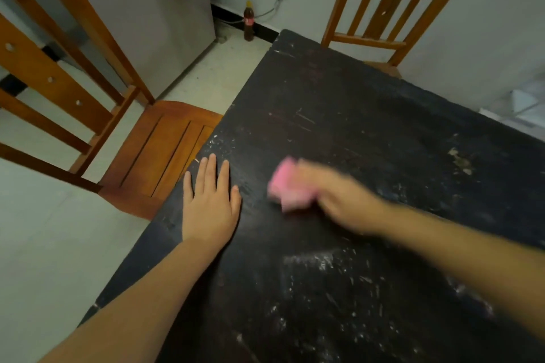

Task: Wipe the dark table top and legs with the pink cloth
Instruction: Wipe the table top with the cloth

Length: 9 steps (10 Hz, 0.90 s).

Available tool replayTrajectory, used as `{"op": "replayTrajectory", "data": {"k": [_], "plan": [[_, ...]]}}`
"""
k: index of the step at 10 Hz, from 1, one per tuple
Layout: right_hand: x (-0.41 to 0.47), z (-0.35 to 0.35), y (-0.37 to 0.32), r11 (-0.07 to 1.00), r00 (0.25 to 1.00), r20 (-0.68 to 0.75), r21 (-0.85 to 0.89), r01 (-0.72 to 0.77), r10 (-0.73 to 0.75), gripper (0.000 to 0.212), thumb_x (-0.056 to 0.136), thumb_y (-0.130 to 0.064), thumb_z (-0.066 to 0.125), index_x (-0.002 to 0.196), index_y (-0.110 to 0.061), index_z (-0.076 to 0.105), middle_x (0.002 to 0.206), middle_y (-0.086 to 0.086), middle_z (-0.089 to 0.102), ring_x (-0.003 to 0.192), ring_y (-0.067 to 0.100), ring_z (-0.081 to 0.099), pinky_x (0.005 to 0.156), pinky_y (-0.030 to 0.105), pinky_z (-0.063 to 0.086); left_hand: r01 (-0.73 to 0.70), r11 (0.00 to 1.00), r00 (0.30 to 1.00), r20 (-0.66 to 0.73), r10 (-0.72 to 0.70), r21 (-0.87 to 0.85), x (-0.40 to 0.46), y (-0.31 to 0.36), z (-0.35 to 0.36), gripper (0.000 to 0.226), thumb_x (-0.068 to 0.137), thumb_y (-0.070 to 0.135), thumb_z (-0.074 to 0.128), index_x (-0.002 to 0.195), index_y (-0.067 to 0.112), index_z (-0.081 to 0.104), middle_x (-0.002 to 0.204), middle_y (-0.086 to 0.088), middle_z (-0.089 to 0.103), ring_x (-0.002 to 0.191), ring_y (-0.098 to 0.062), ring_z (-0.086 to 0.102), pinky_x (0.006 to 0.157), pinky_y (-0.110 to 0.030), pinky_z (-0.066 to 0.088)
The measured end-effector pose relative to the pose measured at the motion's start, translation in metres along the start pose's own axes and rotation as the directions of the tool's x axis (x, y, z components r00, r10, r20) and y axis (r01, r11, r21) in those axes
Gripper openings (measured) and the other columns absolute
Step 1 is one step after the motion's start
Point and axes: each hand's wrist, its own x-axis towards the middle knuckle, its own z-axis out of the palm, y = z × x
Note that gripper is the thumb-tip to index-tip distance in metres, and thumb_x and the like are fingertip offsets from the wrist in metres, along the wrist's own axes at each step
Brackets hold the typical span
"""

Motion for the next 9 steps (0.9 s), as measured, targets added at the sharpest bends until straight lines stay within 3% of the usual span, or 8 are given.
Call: {"op": "replayTrajectory", "data": {"k": [1, 2, 3, 4, 5, 7, 8, 9], "plan": [[0.030, -0.056, 0.054, 0.982, 0.908, -0.418, 0.158, 0.108, -0.033, 0.052, 0.085, 0.008, 0.045, 0.131, -0.015, 0.053, 0.135, 0.000, 0.050, 0.123, 0.011, 0.043, 0.101, 0.015, 0.026, -0.005, 1.000, 0.999, -0.041, 0.004, -0.014, 0.000, 0.000, 0.002, 0.060, 0.091, 0.039, 0.013, 0.140, 0.009, 0.032, 0.150, -0.015, 0.026, 0.140, -0.026, 0.019, 0.112, -0.046, 0.011], [0.027, -0.067, 0.053, 0.977, 0.889, -0.455, 0.211, 0.045, 0.058, 0.049, 0.084, 0.010, 0.038, 0.128, -0.004, 0.054, 0.138, 0.018, 0.048, 0.131, 0.029, 0.039, 0.106, 0.014, 0.015, 0.001, 0.999, 0.999, -0.047, -0.003, -0.036, -0.001, 0.001, 0.002, 0.053, 0.096, 0.035, 0.021, 0.142, 0.011, 0.028, 0.152, -0.012, 0.021, 0.142, -0.024, 0.013, 0.114, -0.044, 0.006], [-0.034, -0.020, 0.026, 0.950, 0.936, -0.326, 0.230, 0.212, -0.130, 0.045, 0.084, -0.006, 0.033, 0.122, 0.003, 0.057, 0.135, 0.022, 0.047, 0.132, 0.021, 0.035, 0.114, 0.015, 0.010, 0.011, 0.998, 1.000, -0.027, -0.013, -0.067, 0.000, 0.002, 0.000, 0.050, 0.097, 0.029, 0.030, 0.143, 0.011, 0.026, 0.153, -0.011, 0.018, 0.142, -0.022, 0.009, 0.114, -0.043, 0.003], [-0.141, 0.026, -0.003, 0.920, 0.954, -0.158, 0.264, 0.290, -0.256, 0.052, 0.089, 0.000, 0.036, 0.132, -0.025, 0.050, 0.149, -0.005, 0.033, 0.142, 0.007, 0.018, 0.119, 0.029, 0.008, 0.024, 0.997, 0.999, -0.036, -0.027, -0.073, -0.001, 0.005, -0.001, 0.049, 0.097, 0.030, 0.032, 0.142, 0.010, 0.028, 0.152, -0.012, 0.020, 0.142, -0.024, 0.011, 0.114, -0.045, 0.005], [-0.187, 0.027, 0.001, 0.879, 0.944, 0.000, 0.364, 0.306, -0.329, 0.052, 0.090, -0.005, 0.037, 0.135, -0.029, 0.045, 0.148, -0.014, 0.031, 0.140, -0.003, 0.015, 0.118, 0.027, 0.012, -0.009, 0.995, 0.999, -0.040, 0.005, -0.100, -0.002, 0.026, 0.000, 0.053, 0.093, 0.033, 0.026, 0.138, 0.007, 0.037, 0.149, -0.013, 0.028, 0.140, -0.026, 0.020, 0.112, -0.048, 0.010], [-0.057, -0.066, 0.086, 0.967, 0.925, -0.369, 0.256, 0.002, 0.096, 0.051, 0.086, 0.009, 0.041, 0.132, -0.010, 0.050, 0.143, 0.013, 0.043, 0.137, 0.023, 0.031, 0.115, 0.028, 0.015, -0.191, 0.980, 0.981, 0.013, 0.192, -0.061, -0.004, 0.100, 0.016, 0.051, 0.092, 0.033, 0.024, 0.136, 0.012, 0.040, 0.147, -0.010, 0.033, 0.138, -0.025, 0.025, 0.111, -0.049, 0.015], [-0.039, -0.059, 0.102, 0.957, 0.908, -0.385, 0.283, -0.057, 0.168, 0.050, 0.083, 0.012, 0.040, 0.129, -0.003, 0.053, 0.141, 0.019, 0.043, 0.136, 0.028, 0.034, 0.109, 0.010, 0.008, -0.181, 0.980, 0.983, -0.020, 0.180, -0.078, -0.003, 0.100, 0.021, 0.048, 0.094, 0.031, 0.028, 0.139, 0.014, 0.035, 0.151, -0.007, 0.026, 0.141, -0.021, 0.016, 0.113, -0.047, 0.007], [-0.101, -0.019, 0.062, 0.935, 0.952, -0.306, 0.329, 0.131, -0.026, 0.042, 0.087, -0.002, 0.037, 0.125, 0.003, 0.055, 0.138, 0.011, 0.043, 0.134, -0.005, 0.029, 0.108, 0.004, 0.011, -0.190, 0.979, 0.982, -0.021, 0.189, -0.077, -0.002, 0.100, 0.020, 0.054, 0.092, 0.035, 0.019, 0.138, 0.014, 0.036, 0.150, -0.007, 0.028, 0.140, -0.021, 0.018, 0.113, -0.046, 0.007]]}}
